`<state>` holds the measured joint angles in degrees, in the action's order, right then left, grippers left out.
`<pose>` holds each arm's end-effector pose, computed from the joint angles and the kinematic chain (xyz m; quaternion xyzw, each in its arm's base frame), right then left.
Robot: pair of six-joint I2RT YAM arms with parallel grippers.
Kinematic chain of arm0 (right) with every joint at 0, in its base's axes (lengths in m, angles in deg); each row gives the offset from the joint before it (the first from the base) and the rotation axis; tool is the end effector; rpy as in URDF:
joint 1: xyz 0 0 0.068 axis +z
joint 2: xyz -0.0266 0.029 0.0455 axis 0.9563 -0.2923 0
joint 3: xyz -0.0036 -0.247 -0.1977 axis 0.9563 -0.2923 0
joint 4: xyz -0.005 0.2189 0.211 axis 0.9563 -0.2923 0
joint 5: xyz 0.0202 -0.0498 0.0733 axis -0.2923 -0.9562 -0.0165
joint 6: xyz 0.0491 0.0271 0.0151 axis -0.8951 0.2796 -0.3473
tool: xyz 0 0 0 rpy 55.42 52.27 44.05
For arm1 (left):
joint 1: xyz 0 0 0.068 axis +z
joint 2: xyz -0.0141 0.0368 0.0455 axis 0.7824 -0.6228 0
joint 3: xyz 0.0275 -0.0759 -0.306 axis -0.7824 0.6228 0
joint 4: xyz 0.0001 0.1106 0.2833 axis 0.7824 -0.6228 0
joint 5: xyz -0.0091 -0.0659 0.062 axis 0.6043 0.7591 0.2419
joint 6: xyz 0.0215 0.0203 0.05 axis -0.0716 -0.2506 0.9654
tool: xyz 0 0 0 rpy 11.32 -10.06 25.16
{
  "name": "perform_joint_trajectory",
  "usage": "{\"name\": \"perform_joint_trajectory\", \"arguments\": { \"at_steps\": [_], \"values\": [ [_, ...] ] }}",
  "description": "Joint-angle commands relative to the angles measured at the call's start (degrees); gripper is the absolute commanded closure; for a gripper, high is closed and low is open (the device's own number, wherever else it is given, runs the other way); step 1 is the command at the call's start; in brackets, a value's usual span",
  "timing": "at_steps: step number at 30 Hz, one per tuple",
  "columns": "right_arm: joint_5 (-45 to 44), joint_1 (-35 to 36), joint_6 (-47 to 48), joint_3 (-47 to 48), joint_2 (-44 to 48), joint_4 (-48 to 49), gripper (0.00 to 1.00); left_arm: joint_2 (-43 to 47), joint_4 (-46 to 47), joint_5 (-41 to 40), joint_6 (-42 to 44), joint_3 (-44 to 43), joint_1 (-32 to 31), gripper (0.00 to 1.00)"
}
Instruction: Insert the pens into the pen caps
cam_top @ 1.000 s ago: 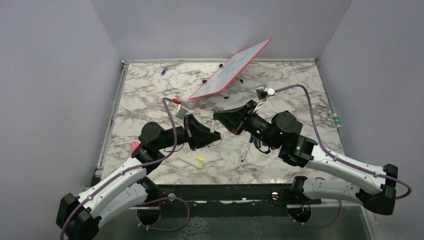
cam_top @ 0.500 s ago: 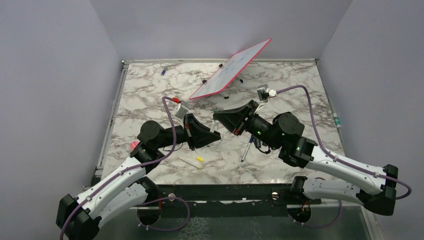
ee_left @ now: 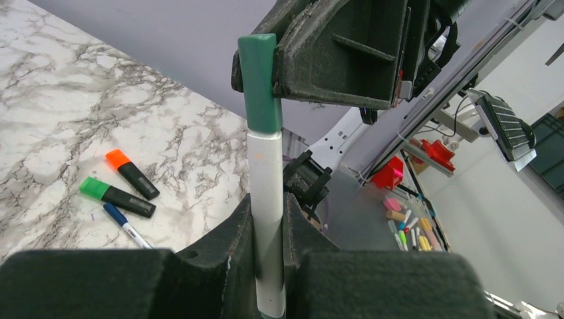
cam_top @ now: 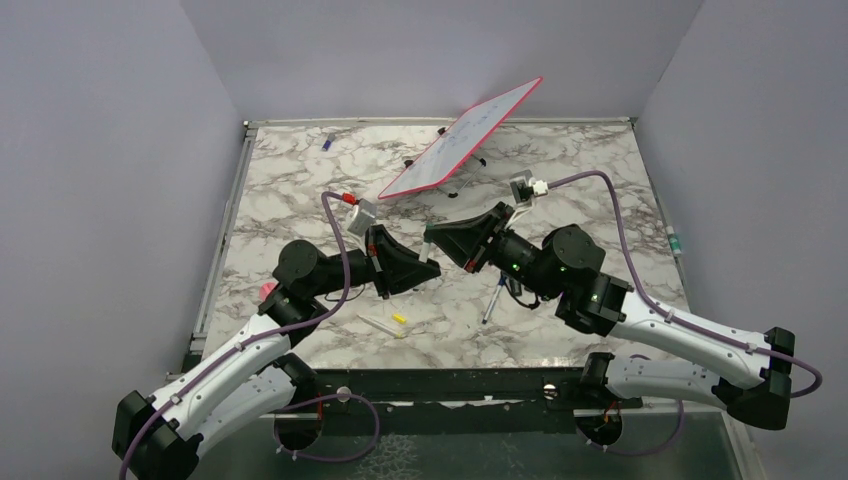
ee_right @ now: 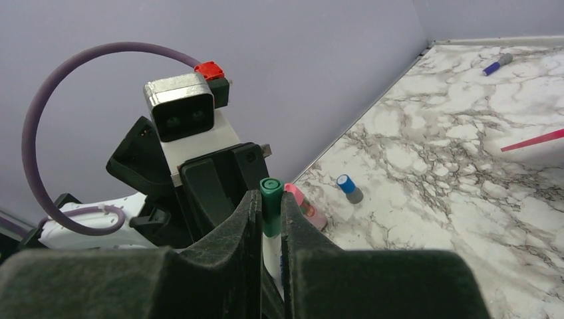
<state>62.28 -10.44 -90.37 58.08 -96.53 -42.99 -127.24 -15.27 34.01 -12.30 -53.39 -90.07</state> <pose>0.1237 0.2267 0.4267 -0.1232 0.6348 0.5306 0.5480 0.1402 -0.1459 0.3552 0.2708 0.5727 -0.6259 0.4549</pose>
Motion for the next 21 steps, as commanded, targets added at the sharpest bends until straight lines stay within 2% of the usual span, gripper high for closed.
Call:
{"name": "perform_joint_trajectory", "arguments": {
  "at_steps": [1, 6, 11, 15, 21],
  "values": [
    [3.8, 0.3, 1.6, -1.0, -0.1, -5.3, 0.85, 1.8, 6.3, -4.6, 0.3, -3.1, 0.1, 1.00],
    [11.6, 0.3, 0.8, -3.8, 2.3, -3.1, 0.80, 1.2, 6.4, -3.3, -0.1, -4.2, 0.1, 1.00],
    [8.9, 0.3, -2.6, -3.6, 4.3, -4.0, 0.53, 1.1, 6.3, 0.2, 0.4, -3.6, 0.1, 1.00],
    [9.1, 0.3, -2.3, -3.0, 5.5, -2.5, 0.41, 0.6, 6.4, 2.9, 0.0, -2.9, 0.0, 1.00],
    [6.9, 0.3, -1.3, -1.2, 5.7, -1.4, 0.34, 0.5, 6.3, 6.0, 0.1, -2.3, 0.1, 1.00]
  ]
}}
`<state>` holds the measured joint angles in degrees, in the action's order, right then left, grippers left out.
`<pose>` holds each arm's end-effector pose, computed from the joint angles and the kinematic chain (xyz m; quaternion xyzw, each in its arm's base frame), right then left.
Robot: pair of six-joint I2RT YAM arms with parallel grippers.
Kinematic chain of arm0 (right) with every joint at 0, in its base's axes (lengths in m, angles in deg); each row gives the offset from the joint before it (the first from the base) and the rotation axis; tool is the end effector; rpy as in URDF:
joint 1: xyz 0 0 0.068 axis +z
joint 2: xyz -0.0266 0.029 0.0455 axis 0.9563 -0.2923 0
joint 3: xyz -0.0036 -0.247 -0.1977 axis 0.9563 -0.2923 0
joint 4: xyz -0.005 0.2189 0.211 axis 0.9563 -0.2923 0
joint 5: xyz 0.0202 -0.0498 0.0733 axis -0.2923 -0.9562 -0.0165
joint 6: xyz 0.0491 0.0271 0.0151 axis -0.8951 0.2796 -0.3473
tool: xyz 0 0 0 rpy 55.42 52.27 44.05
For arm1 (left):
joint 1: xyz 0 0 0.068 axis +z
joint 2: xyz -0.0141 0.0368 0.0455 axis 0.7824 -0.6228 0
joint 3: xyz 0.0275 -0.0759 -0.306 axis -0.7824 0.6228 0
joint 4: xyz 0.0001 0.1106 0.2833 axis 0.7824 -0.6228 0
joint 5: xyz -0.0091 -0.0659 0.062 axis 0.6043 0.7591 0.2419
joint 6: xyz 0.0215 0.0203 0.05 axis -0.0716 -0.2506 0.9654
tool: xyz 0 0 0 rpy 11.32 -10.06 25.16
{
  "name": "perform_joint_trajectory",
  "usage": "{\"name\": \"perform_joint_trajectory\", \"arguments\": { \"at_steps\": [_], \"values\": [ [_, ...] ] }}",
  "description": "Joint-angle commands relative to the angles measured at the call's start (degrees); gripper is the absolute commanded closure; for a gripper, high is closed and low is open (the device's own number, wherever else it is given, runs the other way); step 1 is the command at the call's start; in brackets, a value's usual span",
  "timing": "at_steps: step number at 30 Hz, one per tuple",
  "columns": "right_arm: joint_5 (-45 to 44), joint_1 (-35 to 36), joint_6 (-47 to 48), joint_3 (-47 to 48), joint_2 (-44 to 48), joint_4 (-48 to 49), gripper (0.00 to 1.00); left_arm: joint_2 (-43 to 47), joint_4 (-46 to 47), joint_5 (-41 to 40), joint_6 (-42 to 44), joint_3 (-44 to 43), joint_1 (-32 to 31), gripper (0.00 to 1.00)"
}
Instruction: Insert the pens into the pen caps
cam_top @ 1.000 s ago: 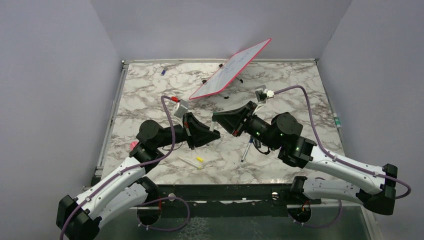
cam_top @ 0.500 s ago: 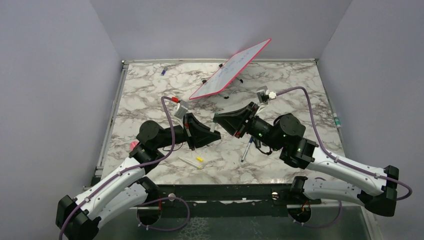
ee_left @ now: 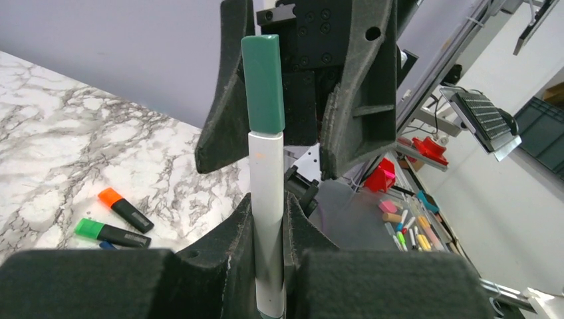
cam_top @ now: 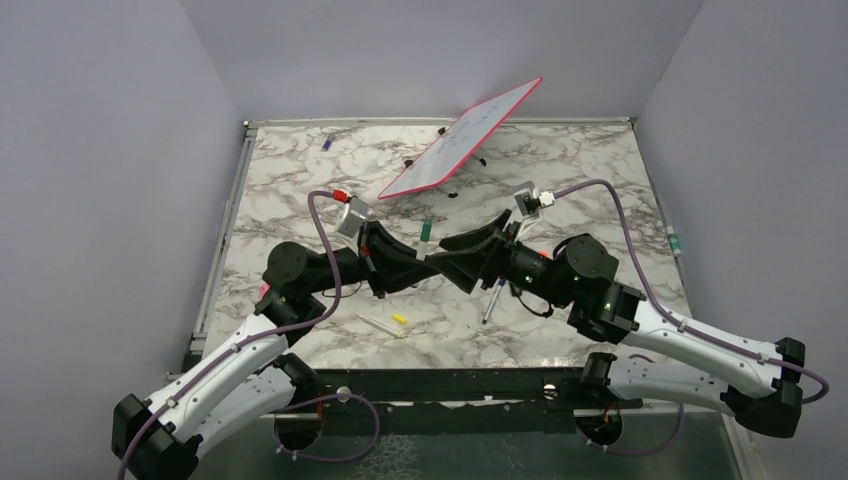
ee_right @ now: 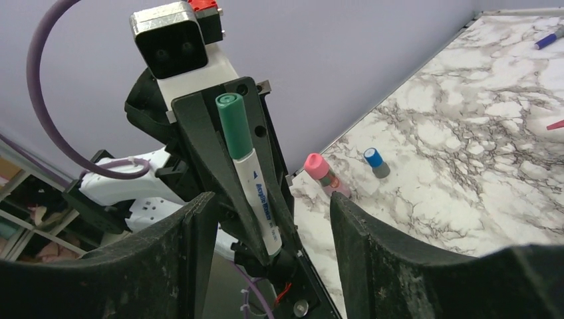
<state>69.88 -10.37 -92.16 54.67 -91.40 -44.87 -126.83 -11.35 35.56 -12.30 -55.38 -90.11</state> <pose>0.1079 0.2088 0.4191 -0.1633 0.6262 0.5686 0.5079 0.1350 -0.1430 0.3769 0.2924 0.5279 -0.6363 0.4804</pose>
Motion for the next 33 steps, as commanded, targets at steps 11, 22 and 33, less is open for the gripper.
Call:
{"name": "perform_joint_trajectory", "arguments": {
  "at_steps": [11, 22, 33],
  "values": [
    [-0.5, 0.2, 2.2, 8.6, -4.0, 1.8, 0.33, -0.3, 2.4, 8.7, -0.2, -0.5, 0.1, 1.00],
    [2.3, 0.2, 1.8, 10.9, -6.1, -0.9, 0.65, -0.3, 2.4, 10.0, -1.0, -1.6, 0.1, 1.00],
    [12.7, 0.2, -3.0, 4.6, -3.7, -2.2, 0.99, -0.8, 0.1, 6.3, -4.6, -9.9, 0.1, 1.00]
  ]
}}
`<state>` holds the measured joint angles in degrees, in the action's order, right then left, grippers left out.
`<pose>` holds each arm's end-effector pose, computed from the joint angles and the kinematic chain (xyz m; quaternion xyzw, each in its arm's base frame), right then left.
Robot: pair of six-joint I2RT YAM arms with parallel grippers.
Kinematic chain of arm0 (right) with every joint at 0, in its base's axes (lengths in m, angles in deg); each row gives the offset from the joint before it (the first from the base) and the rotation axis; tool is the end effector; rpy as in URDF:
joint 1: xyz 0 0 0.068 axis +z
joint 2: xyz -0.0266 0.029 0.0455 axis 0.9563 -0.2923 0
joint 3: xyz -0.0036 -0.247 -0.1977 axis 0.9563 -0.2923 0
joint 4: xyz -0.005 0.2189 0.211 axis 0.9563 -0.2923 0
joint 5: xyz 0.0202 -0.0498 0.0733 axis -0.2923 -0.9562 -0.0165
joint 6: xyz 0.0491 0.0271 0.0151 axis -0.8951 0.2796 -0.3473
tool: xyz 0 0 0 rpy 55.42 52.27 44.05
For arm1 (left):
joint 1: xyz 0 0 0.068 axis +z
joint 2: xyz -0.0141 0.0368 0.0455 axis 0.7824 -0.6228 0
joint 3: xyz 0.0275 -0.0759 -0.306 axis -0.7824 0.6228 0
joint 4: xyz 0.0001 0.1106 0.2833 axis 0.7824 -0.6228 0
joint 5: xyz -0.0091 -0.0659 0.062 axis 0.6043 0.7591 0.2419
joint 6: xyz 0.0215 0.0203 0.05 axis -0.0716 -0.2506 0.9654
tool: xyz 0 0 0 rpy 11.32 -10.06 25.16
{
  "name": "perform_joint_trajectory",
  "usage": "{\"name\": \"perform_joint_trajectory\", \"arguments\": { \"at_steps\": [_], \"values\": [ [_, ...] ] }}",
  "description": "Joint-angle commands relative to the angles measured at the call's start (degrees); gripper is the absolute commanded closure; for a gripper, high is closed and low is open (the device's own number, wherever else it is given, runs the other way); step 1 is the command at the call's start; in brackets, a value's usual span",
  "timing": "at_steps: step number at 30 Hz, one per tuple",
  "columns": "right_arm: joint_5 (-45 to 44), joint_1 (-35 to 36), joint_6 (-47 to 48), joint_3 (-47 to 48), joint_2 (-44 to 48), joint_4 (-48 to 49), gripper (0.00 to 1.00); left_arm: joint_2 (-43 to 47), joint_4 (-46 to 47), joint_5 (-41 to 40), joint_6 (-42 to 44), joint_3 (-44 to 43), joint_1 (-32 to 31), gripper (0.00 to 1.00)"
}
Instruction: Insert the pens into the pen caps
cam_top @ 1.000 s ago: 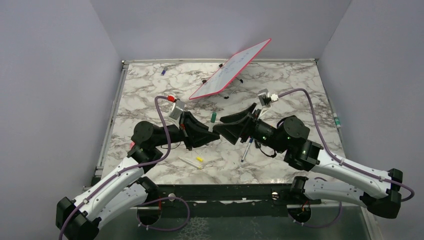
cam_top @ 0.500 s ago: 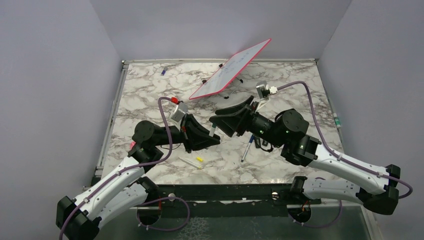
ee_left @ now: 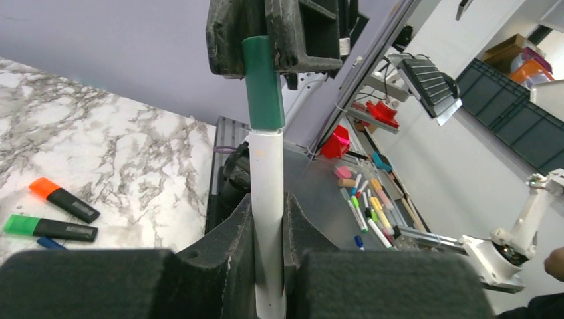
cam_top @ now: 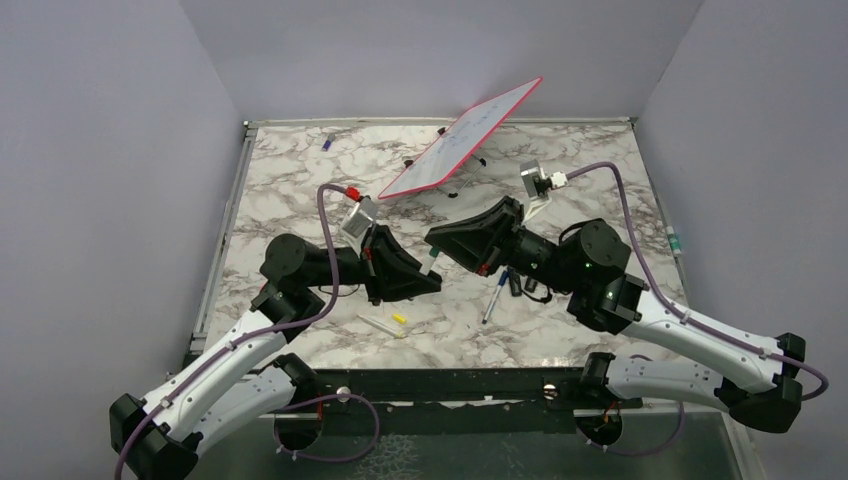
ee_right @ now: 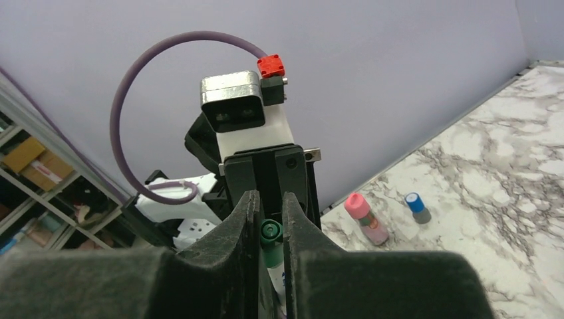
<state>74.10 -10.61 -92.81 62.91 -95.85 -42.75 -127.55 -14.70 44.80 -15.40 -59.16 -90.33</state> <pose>0.1121 0.2213 0.4641 -0.1770 0.5810 0.6089 0.5103 0.1296 -0.1456 0.3932 0.3400 0.5206 -0.6652 0.4134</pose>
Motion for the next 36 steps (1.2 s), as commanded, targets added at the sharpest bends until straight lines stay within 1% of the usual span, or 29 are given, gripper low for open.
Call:
{"name": "perform_joint_trajectory", "arguments": {
  "at_steps": [1, 4, 7, 13, 15, 18, 21, 27, 32, 36],
  "values": [
    [9.9, 0.5, -2.5, -3.6, 0.9, -4.7, 0.99, -0.5, 2.8, -3.1, -1.5, -6.9, 0.3, 1.00],
    [13.3, 0.5, -2.8, -2.4, 0.5, -7.6, 0.99, -1.9, 0.1, -3.7, -0.3, -9.5, 0.3, 1.00],
    [14.6, 0.5, -3.3, -0.9, 0.2, -11.5, 0.99, -3.3, -2.4, -4.5, 2.3, -11.8, 0.3, 1.00],
    [15.3, 0.5, -4.5, -1.1, -0.9, -14.1, 0.99, -6.2, -2.9, -4.3, 4.8, -14.6, 0.3, 1.00],
    [14.8, 0.5, -4.8, -1.2, -1.1, -16.1, 0.99, -7.0, -4.3, -4.5, 6.7, -16.5, 0.3, 1.00],
    [14.6, 0.5, -5.1, -1.7, -1.2, -17.7, 0.99, -9.1, -9.8, -6.1, 10.9, -21.0, 0.3, 1.00],
    [14.8, 0.5, -5.5, -2.1, -1.4, -19.2, 0.99, -10.9, -12.5, -6.5, 13.3, -24.8, 0.3, 1.00],
    [14.6, 0.5, -6.1, -4.9, -1.4, -21.0, 0.99, -12.5, -16.2, -6.8, 15.8, -29.9, 0.3, 1.00],
    [15.7, 0.5, -6.1, -6.4, -1.9, -21.0, 0.99, -14.1, -16.6, -6.6, 15.6, -31.9, 0.3, 1.00],
    [12.9, 0.5, -4.8, -6.8, -1.8, -24.4, 0.99, -14.7, -19.8, -7.7, 17.8, -35.1, 0.3, 1.00]
  ]
}}
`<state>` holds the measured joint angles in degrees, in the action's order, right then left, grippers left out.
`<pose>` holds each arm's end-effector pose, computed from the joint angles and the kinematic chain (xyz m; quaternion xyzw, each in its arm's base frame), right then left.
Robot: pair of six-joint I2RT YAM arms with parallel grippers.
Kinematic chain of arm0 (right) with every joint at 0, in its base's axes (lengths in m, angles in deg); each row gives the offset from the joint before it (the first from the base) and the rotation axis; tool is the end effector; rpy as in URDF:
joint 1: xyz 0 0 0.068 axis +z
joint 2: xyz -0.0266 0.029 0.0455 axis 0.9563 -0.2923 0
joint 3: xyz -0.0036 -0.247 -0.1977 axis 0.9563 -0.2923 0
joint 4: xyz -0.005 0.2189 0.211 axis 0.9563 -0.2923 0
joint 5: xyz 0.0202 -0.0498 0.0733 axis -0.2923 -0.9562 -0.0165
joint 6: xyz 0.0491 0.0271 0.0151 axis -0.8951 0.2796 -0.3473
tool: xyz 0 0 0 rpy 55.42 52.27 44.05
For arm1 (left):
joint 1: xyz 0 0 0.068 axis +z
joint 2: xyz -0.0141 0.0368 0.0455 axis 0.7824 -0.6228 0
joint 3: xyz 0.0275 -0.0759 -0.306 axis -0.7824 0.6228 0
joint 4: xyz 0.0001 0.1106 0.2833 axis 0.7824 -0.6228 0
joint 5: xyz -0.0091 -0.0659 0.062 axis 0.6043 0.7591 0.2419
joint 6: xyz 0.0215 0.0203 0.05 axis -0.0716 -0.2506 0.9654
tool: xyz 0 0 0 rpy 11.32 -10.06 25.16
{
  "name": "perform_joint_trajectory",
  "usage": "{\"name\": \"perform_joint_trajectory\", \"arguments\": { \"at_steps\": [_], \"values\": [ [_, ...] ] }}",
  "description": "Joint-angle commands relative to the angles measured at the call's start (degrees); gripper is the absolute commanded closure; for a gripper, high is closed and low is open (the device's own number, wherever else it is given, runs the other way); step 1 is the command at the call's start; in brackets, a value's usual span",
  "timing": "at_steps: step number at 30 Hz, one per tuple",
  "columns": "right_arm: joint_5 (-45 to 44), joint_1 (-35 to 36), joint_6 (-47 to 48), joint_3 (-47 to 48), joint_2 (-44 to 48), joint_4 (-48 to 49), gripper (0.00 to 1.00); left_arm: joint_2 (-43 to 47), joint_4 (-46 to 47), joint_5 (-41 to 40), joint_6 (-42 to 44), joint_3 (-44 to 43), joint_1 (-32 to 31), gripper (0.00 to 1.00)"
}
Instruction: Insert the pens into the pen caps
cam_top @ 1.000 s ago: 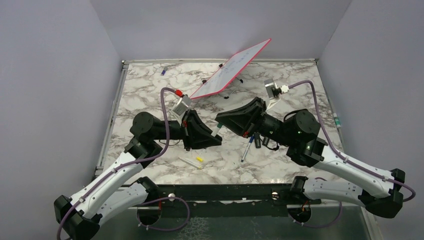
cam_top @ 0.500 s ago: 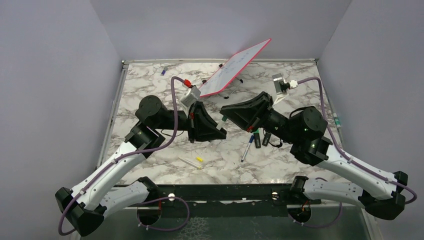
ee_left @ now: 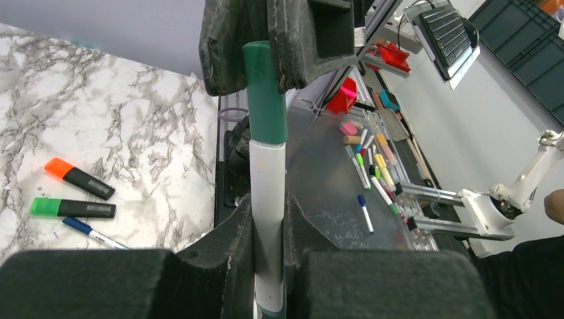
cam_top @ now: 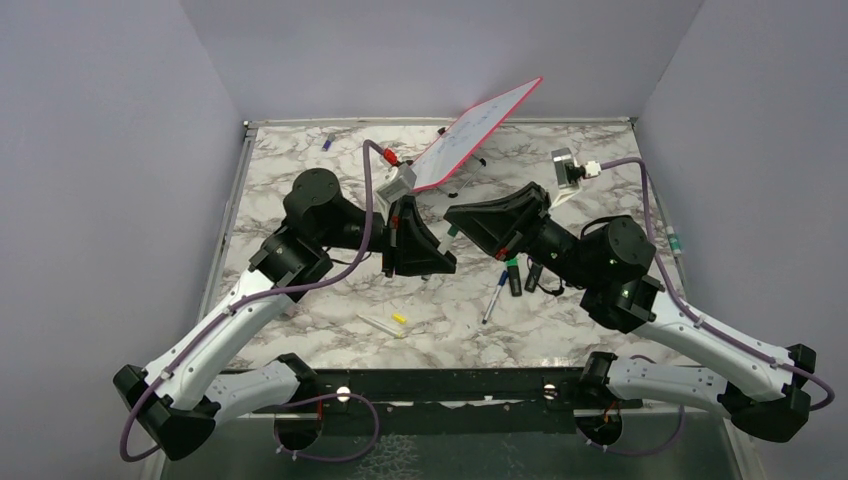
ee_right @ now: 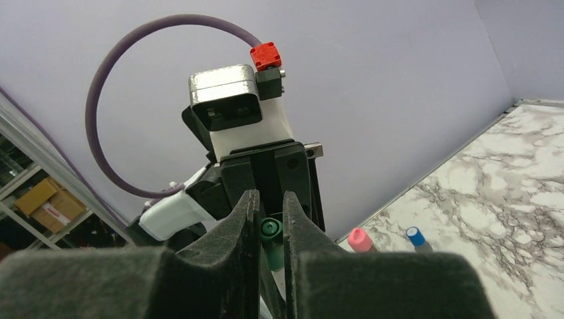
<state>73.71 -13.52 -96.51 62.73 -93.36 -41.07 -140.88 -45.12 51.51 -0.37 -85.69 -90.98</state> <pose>0.1152 0.2013 0.4757 -0.1360 0.5631 0.6260 0.5221 0.1615 -0.1784 0.4744 0.4157 0.5566 -0.6232 0.3591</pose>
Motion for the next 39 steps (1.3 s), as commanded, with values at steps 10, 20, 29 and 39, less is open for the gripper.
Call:
{"name": "perform_joint_trajectory", "arguments": {
  "at_steps": [10, 20, 29, 39],
  "values": [
    [23.5, 3.4, -4.1, -8.3, -2.9, -23.5, 0.99, -1.6, 3.5, -22.4, 9.0, -13.7, 1.2, 1.00],
    [32.7, 3.4, -6.9, -6.6, -3.5, -21.6, 0.99, -3.5, 4.8, -22.4, 8.2, -13.8, 1.3, 1.00],
    [26.7, 3.4, -2.9, -8.1, -6.3, -27.7, 0.99, -6.9, 3.9, -22.9, 10.0, -21.3, 1.3, 1.00],
    [37.0, 3.4, -2.6, -8.0, -5.3, -29.2, 0.99, -9.6, 0.9, -24.6, 13.4, -23.4, 2.9, 1.00]
  ]
}}
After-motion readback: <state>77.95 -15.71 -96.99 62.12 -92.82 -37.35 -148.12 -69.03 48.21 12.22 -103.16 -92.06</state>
